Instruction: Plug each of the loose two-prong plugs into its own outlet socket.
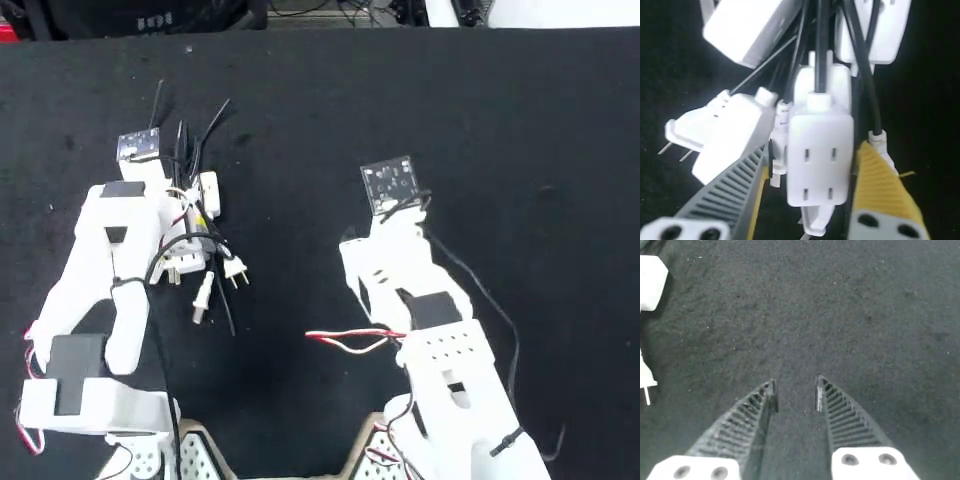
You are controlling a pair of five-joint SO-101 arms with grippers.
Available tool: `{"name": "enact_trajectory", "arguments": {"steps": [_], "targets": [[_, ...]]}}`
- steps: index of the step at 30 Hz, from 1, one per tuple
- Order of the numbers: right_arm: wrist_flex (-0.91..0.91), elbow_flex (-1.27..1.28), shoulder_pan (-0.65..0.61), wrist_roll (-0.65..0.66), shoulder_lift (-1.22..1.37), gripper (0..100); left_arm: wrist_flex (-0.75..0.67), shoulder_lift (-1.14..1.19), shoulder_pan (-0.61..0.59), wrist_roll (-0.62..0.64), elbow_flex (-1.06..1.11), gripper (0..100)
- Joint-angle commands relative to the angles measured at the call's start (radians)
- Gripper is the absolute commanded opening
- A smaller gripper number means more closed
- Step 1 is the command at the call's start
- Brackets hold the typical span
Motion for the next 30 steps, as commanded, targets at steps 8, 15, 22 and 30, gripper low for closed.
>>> {"name": "enact_trajectory", "arguments": {"steps": [8, 15, 22, 30], "targets": [[-0.025, -0.002, -0.009, -0.002, -0.028, 12.7, -0.002, -0.072, 0.096, 0.003, -0.047, 7], [-0.031, -0.002, 0.075, -0.008, -0.028, 12.5, 0.107, -0.259, 0.139, 0.003, -0.047, 3], [-0.167, 0.068, 0.239, -0.206, -0.025, 12.6, 0.069, -0.35, 0.372, -0.071, 0.05, 3], [-0.219, 0.094, 0.265, -0.206, -0.025, 12.6, -0.334, -0.348, 0.605, -0.066, 0.335, 10]]}}
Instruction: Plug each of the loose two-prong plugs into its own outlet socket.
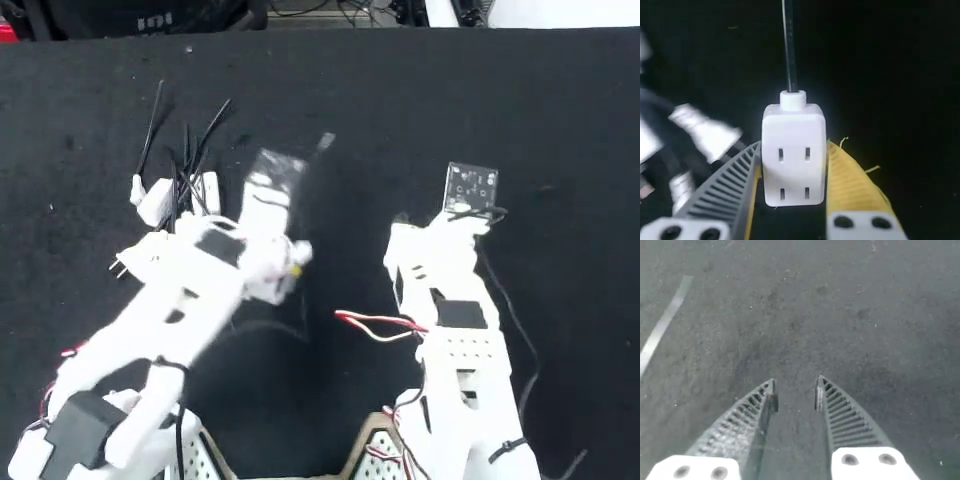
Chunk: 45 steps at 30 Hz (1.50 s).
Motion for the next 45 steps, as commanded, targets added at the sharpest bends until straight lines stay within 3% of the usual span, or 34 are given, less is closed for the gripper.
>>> {"name": "enact_trajectory", "arguments": {"steps": [1, 4, 6, 9, 20, 24, 28, 32, 35, 39, 45], "targets": [[-0.026, -0.004, 0.014, -0.008, -0.025, 12.6, -0.16, -0.038, 0.058, 0.0, 0.082, 14], [-0.026, -0.005, 0.012, -0.008, -0.027, 12.6, -0.203, -0.038, 0.059, 0.098, 0.13, 23], [-0.026, -0.005, 0.012, -0.006, -0.027, 12.6, -0.207, -0.043, 0.059, 0.144, 0.133, 22], [-0.026, -0.005, 0.012, -0.006, -0.027, 12.6, -0.201, -0.054, 0.05, 0.149, 0.125, 22], [-0.025, -0.005, -0.025, -0.006, -0.022, 12.7, -0.048, -0.054, -0.177, 0.149, -0.031, 22], [-0.002, -0.005, -0.118, 0.044, -0.021, 12.8, -0.057, -0.044, -0.248, 0.149, -0.031, 22], [0.049, -0.004, -0.319, 0.141, -0.018, 12.8, -0.083, -0.04, -0.325, 0.153, 0.001, 22], [0.064, -0.019, -0.473, 0.143, 0.044, 12.8, -0.187, -0.051, -0.406, 0.157, 0.079, 22], [0.066, -0.076, -0.511, 0.138, 0.168, 17.8, -0.267, -0.044, -0.467, 0.16, 0.133, 22], [0.068, -0.176, -0.559, 0.017, 0.354, 28.8, -0.327, -0.052, -0.51, 0.233, 0.182, 22], [0.068, -0.255, -0.678, -0.092, 0.513, 28.9, -0.331, -0.052, -0.545, 0.281, 0.185, 22]]}}
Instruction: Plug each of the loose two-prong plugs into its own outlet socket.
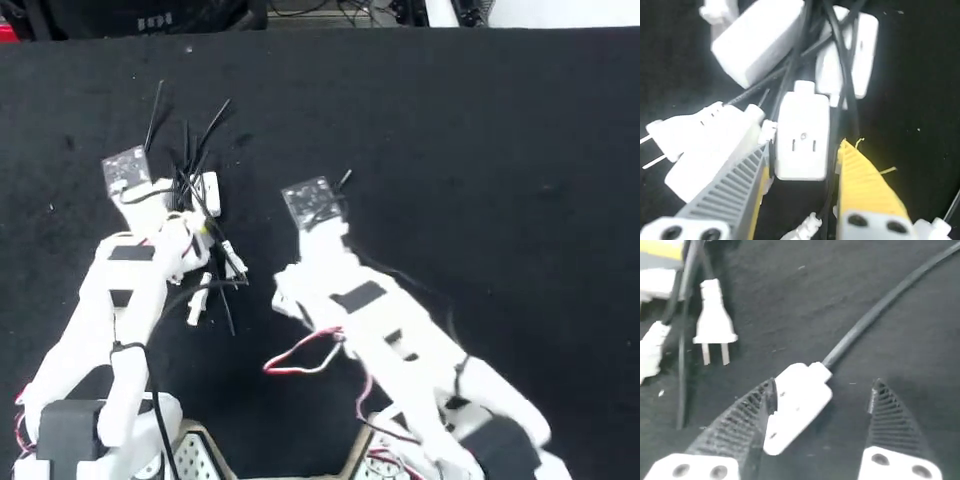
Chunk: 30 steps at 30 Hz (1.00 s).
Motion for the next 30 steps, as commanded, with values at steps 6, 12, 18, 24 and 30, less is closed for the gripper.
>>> {"name": "enact_trajectory", "arguments": {"steps": [6, 12, 18, 24, 30], "targets": [[0.02, -0.102, -0.08, -0.087, 0.105, 28.9, -0.015, -0.032, -0.013, 0.017, -0.007, 22], [0.18, -0.196, -0.078, -0.092, 0.173, 28.9, -0.015, -0.032, -0.015, 0.02, -0.008, 22], [0.342, -0.366, -0.051, -0.087, 0.349, 20.1, -0.011, -0.032, -0.015, 0.02, -0.008, 22], [0.499, -0.515, 0.091, 0.048, 0.407, 3.2, -0.011, -0.032, -0.015, 0.02, -0.007, 22], [0.749, -0.628, 0.189, 0.571, 0.318, 1.3, -0.011, -0.032, -0.013, 0.021, -0.007, 22]]}}
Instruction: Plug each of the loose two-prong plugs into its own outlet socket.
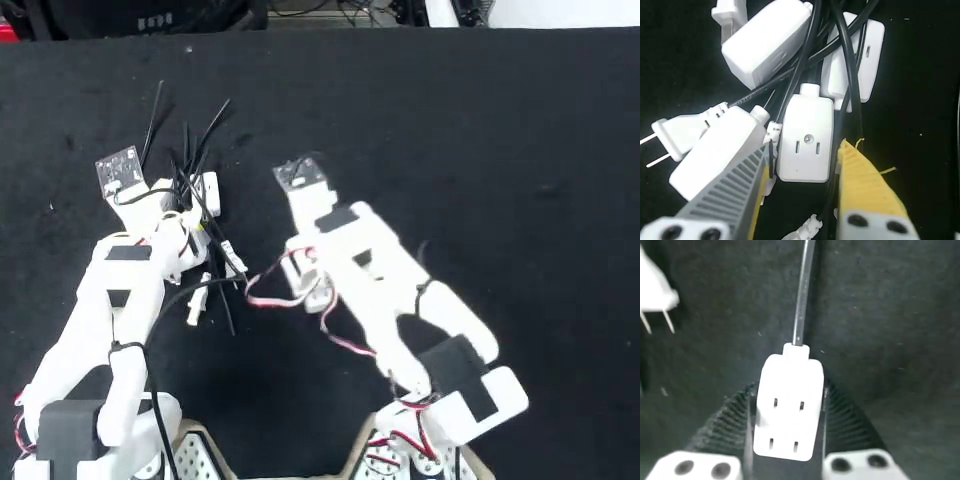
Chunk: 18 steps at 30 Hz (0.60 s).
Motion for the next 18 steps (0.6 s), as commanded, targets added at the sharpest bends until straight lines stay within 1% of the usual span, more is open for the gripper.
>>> {"name": "enact_trajectory", "arguments": {"steps": [1, 2, 4, 6, 8, 10, 13, 16, 18], "targets": [[0.12, -0.071, 0.057, 0.519, -0.09, 1.1, -0.011, -0.032, -0.008, 0.012, -0.007, 22], [0.135, -0.07, 0.063, 0.663, -0.104, 1.0, -0.011, -0.032, -0.008, 0.012, -0.007, 22], [0.155, -0.041, 0.074, 0.856, -0.143, 1.0, -0.011, -0.032, -0.01, 0.012, -0.007, 22], [0.16, 0.01, 0.072, 1.0, -0.194, 1.0, -0.011, -0.032, -0.01, 0.012, -0.005, 22], [0.15, 0.085, 0.071, 1.103, -0.24, 1.1, -0.011, -0.032, -0.01, 0.012, -0.002, 22], [0.103, 0.176, 0.071, 1.152, -0.283, 1.1, -0.009, -0.032, -0.01, 0.012, -0.001, 22], [0.012, 0.309, 0.077, 1.163, -0.338, 2.1, -0.009, -0.032, -0.012, 0.012, -0.001, 22], [0.008, 0.38, 0.08, 1.154, -0.395, 11.0, -0.009, -0.032, -0.012, 0.012, -0.002, 22], [0.031, 0.387, 0.103, 1.111, -0.438, 16.4, -0.009, -0.032, -0.012, 0.012, -0.002, 22]]}}
